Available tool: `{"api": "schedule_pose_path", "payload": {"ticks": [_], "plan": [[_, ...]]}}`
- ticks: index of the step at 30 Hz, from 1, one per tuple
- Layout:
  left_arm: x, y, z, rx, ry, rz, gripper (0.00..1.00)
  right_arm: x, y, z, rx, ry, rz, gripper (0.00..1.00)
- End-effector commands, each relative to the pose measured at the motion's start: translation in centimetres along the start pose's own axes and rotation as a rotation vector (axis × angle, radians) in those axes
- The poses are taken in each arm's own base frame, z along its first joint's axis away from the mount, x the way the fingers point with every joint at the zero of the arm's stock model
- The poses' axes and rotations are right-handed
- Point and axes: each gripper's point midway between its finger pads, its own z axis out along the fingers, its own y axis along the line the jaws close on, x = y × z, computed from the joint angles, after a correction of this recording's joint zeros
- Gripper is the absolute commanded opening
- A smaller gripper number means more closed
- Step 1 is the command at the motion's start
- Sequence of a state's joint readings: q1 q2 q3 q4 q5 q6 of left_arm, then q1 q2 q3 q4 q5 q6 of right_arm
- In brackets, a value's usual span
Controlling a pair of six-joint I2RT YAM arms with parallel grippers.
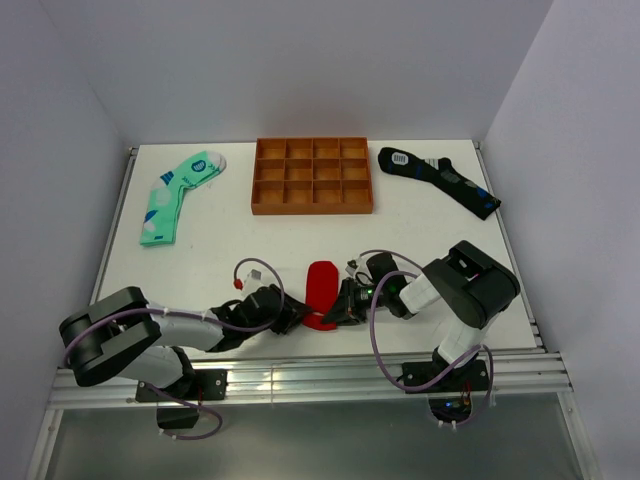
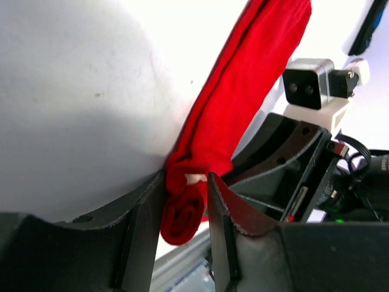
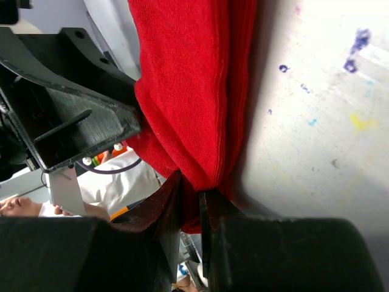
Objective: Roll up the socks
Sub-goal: Roll the sock at the center of the board.
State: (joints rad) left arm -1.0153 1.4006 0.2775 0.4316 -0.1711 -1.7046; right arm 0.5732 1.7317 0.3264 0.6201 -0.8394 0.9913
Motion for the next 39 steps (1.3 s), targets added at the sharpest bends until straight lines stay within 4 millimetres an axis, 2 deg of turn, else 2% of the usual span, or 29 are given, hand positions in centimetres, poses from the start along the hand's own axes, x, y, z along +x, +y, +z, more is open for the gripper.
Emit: {"api": "schedule_pose_path", "payload": {"ticks": [1,5,10,12,13,15,16,20,21,24,31,34,37,39], "plan": [[-4.8,11.4,-1.8,-0.405,-0.198,0.218,0.42,3.4,-9.5,-1.5,0.375,-0.018,0.296,0.00],[-5.2,11.0,-1.7,-0.414,-0.209,0.294,0.41,3.4,-9.6,-1.5,0.377,-0.014,0.297,0.00],[-4.7,12.3,-1.6,-0.435,-0.180,0.339,0.40,3.4,-9.6,-1.5,0.377,-0.014,0.299,0.00],[-4.3,12.0,-1.6,-0.395,-0.170,0.341,0.44,3.4,-9.5,-1.5,0.377,-0.013,0.300,0.00],[-4.4,12.7,-1.9,-0.396,-0.166,0.344,0.46,3.5,-9.6,-1.5,0.380,-0.013,0.302,0.00],[-4.2,11.7,-1.9,-0.326,-0.157,0.358,0.49,3.6,-9.7,-1.5,0.384,-0.008,0.302,0.00],[-4.3,12.1,-2.1,-0.319,-0.157,0.377,0.49,3.5,-9.6,-1.5,0.382,-0.009,0.302,0.00],[-4.8,10.9,-2.3,-0.255,-0.180,0.461,0.49,4.0,-9.5,-1.6,0.389,0.017,0.324,0.00],[-4.8,9.8,-2.3,-0.210,-0.187,0.471,0.49,3.9,-9.4,-1.5,0.389,0.022,0.325,0.00],[-4.9,8.2,-2.4,-0.157,-0.230,0.527,0.49,4.3,-9.6,-1.8,0.415,0.057,0.354,0.00],[-4.9,6.9,-3.2,-0.045,-0.274,0.586,0.53,3.4,-9.1,-1.9,0.443,0.087,0.381,0.00],[-4.5,6.1,-3.4,0.013,-0.262,0.626,0.55,2.8,-8.8,-1.9,0.449,0.083,0.375,0.00],[-3.9,3.9,-3.6,0.093,-0.269,0.690,0.54,2.2,-8.5,-1.7,0.444,0.076,0.362,0.00],[-3.3,3.0,-3.8,0.117,-0.269,0.735,0.53,2.7,-8.7,-2.0,0.466,0.091,0.376,0.00]]}}
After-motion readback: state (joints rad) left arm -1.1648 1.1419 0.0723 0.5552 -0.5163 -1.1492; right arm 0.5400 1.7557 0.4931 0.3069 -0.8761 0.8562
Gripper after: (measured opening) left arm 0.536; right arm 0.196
